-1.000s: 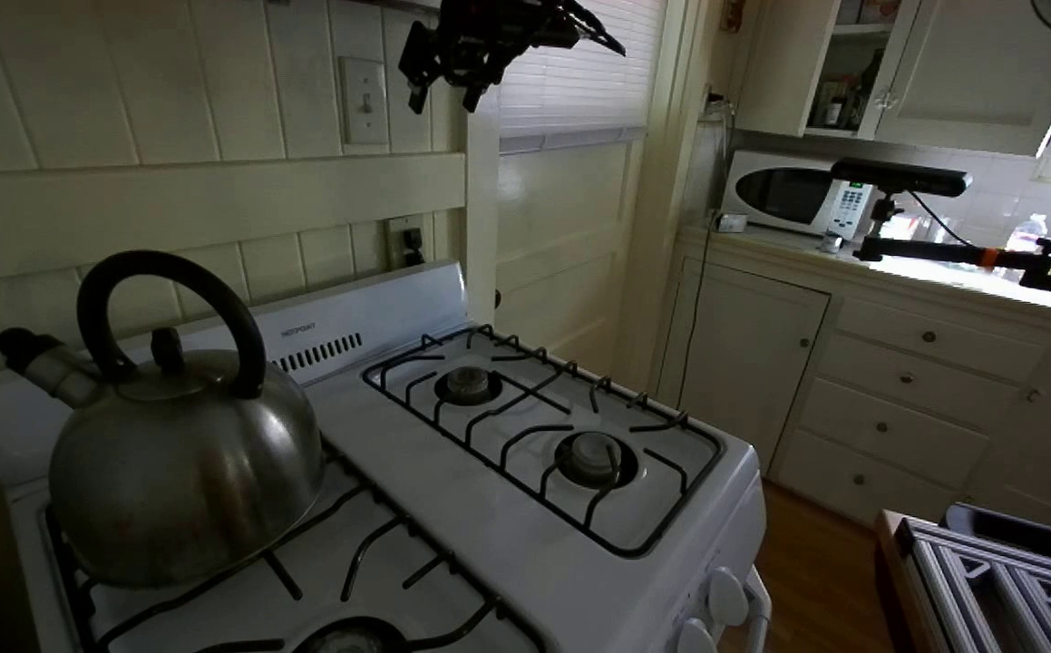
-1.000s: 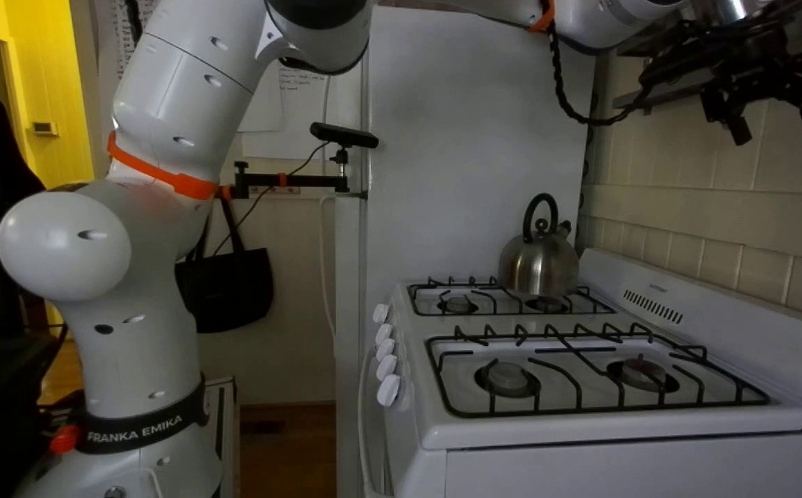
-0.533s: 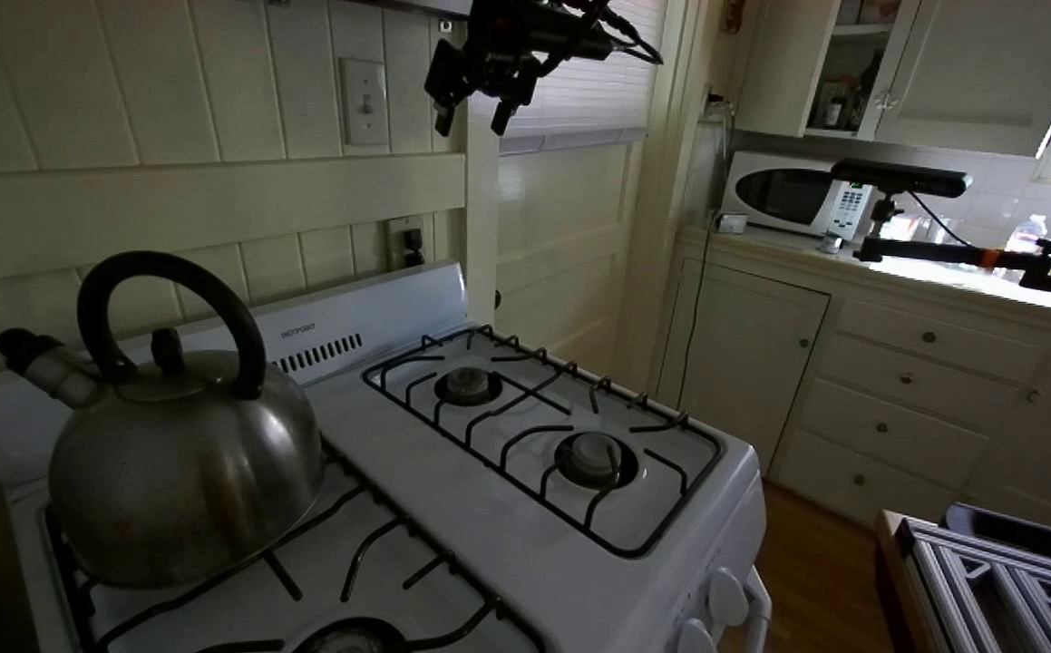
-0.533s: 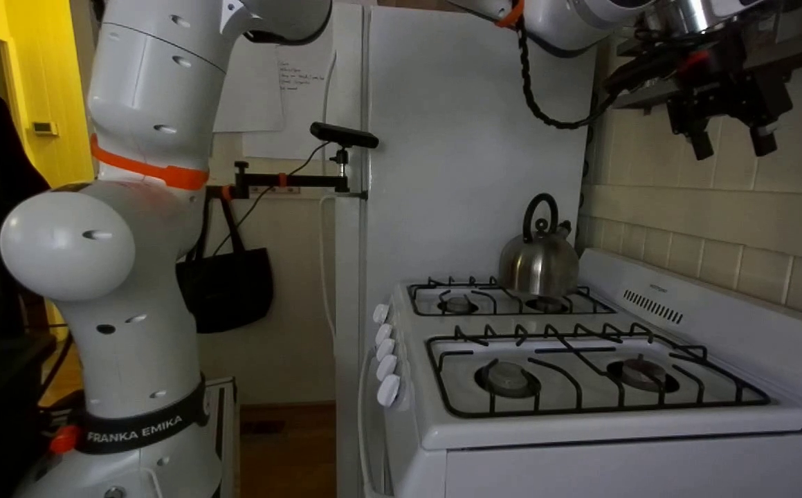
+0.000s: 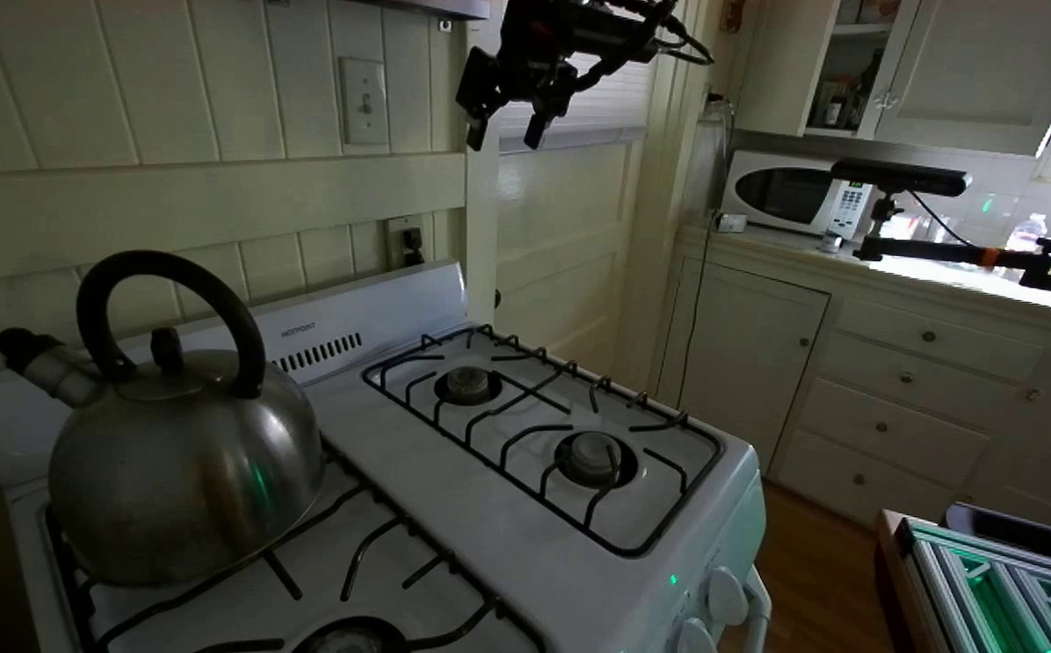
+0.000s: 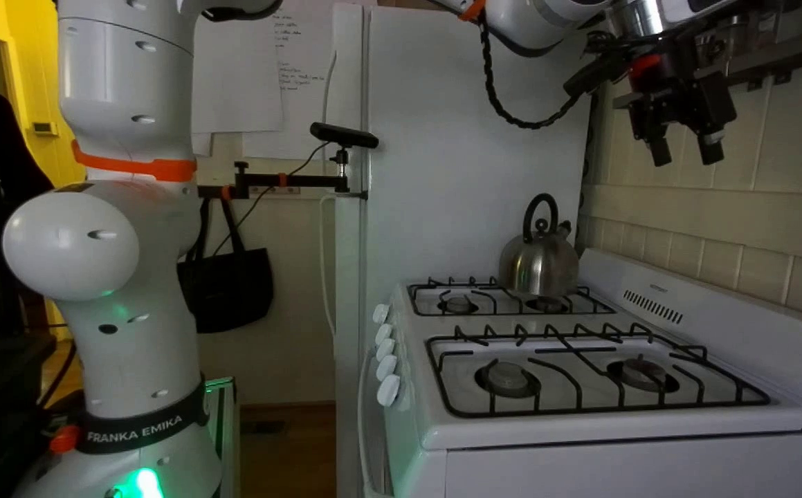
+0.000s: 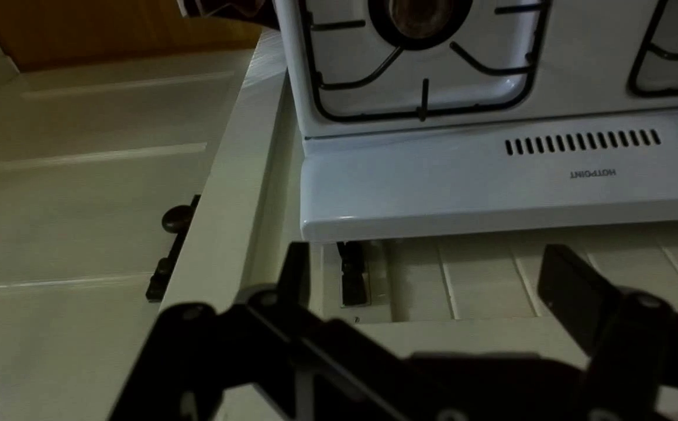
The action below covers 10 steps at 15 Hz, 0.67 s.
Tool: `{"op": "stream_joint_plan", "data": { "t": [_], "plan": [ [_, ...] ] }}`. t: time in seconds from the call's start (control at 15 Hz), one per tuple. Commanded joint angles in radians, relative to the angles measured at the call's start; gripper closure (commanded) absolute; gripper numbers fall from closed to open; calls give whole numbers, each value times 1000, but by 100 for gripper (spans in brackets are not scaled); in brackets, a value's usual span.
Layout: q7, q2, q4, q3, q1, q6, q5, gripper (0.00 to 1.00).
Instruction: Push the switch above the stove downwards.
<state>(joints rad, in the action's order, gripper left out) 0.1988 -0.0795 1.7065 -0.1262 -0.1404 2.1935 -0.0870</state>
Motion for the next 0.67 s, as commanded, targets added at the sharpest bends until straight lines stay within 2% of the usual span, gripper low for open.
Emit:
{"op": "stream_joint_plan", "data": {
  "t": [0.0, 0.6],
  "plan": [
    [36, 102, 138, 4, 18, 10, -24, 0],
    [32, 230, 291, 33, 22, -29, -27, 0]
  ]
}}
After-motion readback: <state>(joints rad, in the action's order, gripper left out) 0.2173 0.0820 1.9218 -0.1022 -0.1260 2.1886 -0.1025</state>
